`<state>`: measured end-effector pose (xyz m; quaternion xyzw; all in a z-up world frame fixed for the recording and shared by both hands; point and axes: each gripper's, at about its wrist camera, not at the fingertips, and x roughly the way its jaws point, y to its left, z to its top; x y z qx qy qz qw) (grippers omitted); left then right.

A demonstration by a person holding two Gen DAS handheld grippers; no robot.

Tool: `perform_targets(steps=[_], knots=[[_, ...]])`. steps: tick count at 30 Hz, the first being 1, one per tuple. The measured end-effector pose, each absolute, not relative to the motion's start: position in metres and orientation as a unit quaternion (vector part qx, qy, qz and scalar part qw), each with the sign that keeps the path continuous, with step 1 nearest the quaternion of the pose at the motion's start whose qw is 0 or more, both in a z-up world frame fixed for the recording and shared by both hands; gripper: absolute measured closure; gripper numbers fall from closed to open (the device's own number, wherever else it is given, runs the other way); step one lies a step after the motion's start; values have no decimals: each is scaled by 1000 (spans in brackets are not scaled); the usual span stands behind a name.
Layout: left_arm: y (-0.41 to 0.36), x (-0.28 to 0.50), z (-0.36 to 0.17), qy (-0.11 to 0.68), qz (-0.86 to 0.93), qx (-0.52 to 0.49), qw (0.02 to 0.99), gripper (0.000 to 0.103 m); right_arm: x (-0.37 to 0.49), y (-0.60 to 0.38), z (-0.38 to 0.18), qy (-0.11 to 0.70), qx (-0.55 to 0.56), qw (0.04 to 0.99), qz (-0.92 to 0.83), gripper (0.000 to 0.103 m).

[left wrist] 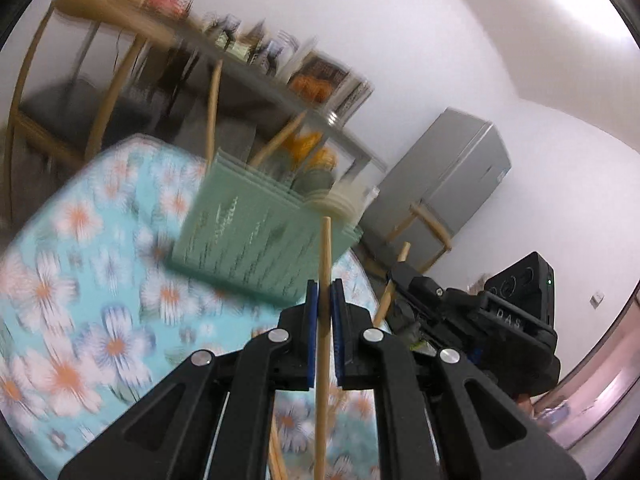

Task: Organize utensils
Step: 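Lift the chopsticks into the green holder and open both tools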

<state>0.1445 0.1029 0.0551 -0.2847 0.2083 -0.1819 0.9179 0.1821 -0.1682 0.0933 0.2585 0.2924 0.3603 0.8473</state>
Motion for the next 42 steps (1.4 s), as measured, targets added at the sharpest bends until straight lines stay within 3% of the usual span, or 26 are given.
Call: perform_targets(steps=[9, 19, 29, 37, 42], knots=[[144, 170, 163, 96, -175, -266, 943, 97, 222, -116, 211, 197, 165, 894, 366, 99], [176, 233, 227, 33, -108, -224, 968, 97, 275, -77, 232, 160, 93, 931, 313, 99], [164, 295, 182, 56, -48, -166, 983, 97, 301, -64, 186, 180, 50, 939, 288, 99], [144, 298, 137, 78, -37, -135, 987, 97, 289, -61, 160, 213, 26, 929, 303, 99], [121, 295, 97, 131, -57, -102, 984, 97, 284, -53, 135, 250, 5, 916, 315, 98]])
